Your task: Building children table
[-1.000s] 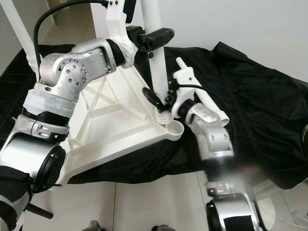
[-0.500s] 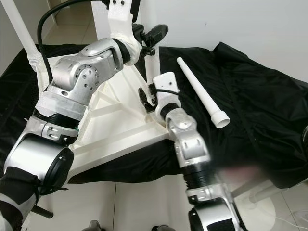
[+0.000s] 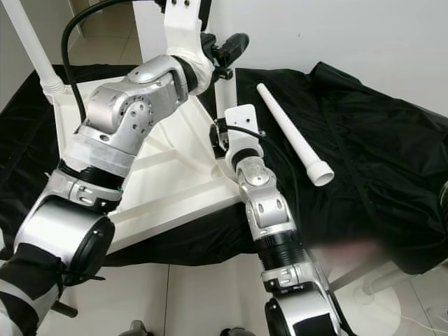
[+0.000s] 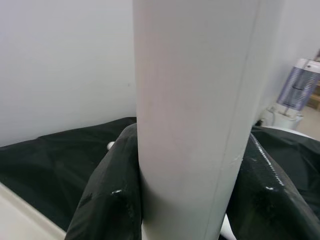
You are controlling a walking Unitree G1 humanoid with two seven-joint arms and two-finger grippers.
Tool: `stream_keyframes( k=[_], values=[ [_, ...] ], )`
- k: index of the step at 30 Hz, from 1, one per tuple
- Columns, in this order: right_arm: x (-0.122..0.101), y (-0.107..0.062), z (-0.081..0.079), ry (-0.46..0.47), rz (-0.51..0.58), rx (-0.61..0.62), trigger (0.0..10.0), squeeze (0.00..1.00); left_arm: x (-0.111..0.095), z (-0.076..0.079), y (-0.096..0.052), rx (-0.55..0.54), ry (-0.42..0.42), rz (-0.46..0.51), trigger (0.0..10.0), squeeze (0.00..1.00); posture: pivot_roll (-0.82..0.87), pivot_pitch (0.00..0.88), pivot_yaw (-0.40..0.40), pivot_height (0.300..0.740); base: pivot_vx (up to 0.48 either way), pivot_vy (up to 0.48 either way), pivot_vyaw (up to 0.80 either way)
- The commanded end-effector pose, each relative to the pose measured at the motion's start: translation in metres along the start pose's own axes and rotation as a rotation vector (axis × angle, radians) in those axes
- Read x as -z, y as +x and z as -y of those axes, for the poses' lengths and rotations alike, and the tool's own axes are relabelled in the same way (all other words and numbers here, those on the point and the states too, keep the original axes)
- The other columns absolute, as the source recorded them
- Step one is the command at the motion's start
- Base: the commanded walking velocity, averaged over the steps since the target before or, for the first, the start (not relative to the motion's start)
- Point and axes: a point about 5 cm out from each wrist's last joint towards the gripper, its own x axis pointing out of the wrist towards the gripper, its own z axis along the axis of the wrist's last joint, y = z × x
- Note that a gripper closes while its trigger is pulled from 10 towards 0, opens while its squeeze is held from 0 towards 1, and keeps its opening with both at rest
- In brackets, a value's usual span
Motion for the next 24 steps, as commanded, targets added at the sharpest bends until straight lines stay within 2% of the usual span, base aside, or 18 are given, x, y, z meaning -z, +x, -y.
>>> stream_keyframes(
  k=[1, 4, 11, 12, 13, 14, 15, 16, 17, 18, 19, 20, 24],
  values=[
    [-0.003, 0.004, 0.003, -0.012, 0.015, 0.025, 10.0, 0.00, -0.013, 0.007, 0.002, 0.013, 0.031, 0.048, 10.0, 0.00, -0.05, 0.061, -0.009, 0.740, 0.000, 0.000, 0.00],
    [-0.008, 0.010, 0.003, -0.032, 0.028, 0.030, 10.0, 0.00, -0.014, 0.008, 0.003, 0.012, 0.032, 0.050, 10.0, 0.00, -0.04, 0.065, -0.012, 0.740, 0.000, 0.000, 0.00],
    [-0.007, 0.013, 0.000, -0.038, 0.025, 0.026, 10.0, 0.00, -0.014, 0.008, 0.004, 0.010, 0.033, 0.051, 10.0, 0.00, -0.04, 0.067, -0.012, 0.740, 0.000, 0.000, 0.00],
    [-0.007, 0.013, -0.001, -0.038, 0.024, 0.023, 7.2, 0.00, -0.015, 0.008, 0.004, 0.009, 0.033, 0.052, 10.0, 0.00, -0.04, 0.066, -0.011, 0.740, 0.000, 0.000, 0.00],
    [-0.007, 0.013, -0.001, -0.038, 0.024, 0.023, 7.2, 0.00, -0.015, 0.008, 0.004, 0.009, 0.033, 0.052, 10.0, 0.00, -0.04, 0.066, -0.011, 0.740, 0.000, 0.000, 0.00],
    [-0.005, 0.013, -0.002, -0.037, 0.018, 0.020, 4.3, 0.00, -0.015, 0.009, 0.004, 0.008, 0.033, 0.053, 10.0, 0.00, -0.04, 0.066, -0.011, 0.740, 0.000, 0.000, 0.00],
    [-0.005, 0.013, -0.002, -0.037, 0.018, 0.020, 4.3, 0.00, -0.015, 0.009, 0.004, 0.008, 0.033, 0.053, 10.0, 0.00, -0.04, 0.066, -0.011, 0.740, 0.000, 0.000, 0.00],
    [-0.002, 0.013, -0.002, -0.031, 0.011, 0.019, 3.0, 0.00, -0.015, 0.009, 0.004, 0.007, 0.034, 0.054, 10.0, 0.00, -0.04, 0.068, -0.010, 0.740, 0.000, 0.000, 0.00],
    [-0.002, 0.013, -0.002, -0.031, 0.011, 0.019, 3.0, 0.00, -0.015, 0.009, 0.004, 0.007, 0.034, 0.054, 10.0, 0.00, -0.04, 0.068, -0.010, 0.740, 0.000, 0.000, 0.00],
    [-0.002, 0.014, -0.002, -0.029, 0.009, 0.019, 1.7, 0.00, -0.015, 0.009, 0.004, 0.007, 0.033, 0.055, 10.0, 0.00, -0.04, 0.069, -0.010, 0.740, 0.000, 0.000, 0.00],
    [-0.002, 0.014, -0.002, -0.029, 0.009, 0.019, 1.7, 0.00, -0.015, 0.009, 0.004, 0.007, 0.033, 0.055, 10.0, 0.00, -0.04, 0.069, -0.010, 0.740, 0.000, 0.000, 0.00],
    [-0.001, 0.014, -0.002, -0.027, 0.012, 0.019, 0.0, 0.00, -0.015, 0.010, 0.005, 0.009, 0.031, 0.056, 10.0, 0.00, -0.04, 0.069, -0.009, 0.740, 0.000, 0.000, 0.00],
    [-0.002, 0.016, 0.000, -0.026, 0.020, 0.030, 0.0, 0.00, -0.016, 0.011, 0.005, 0.013, 0.029, 0.057, 10.0, 0.00, -0.04, 0.070, -0.010, 0.740, 0.000, 0.000, 0.00]
  ],
)
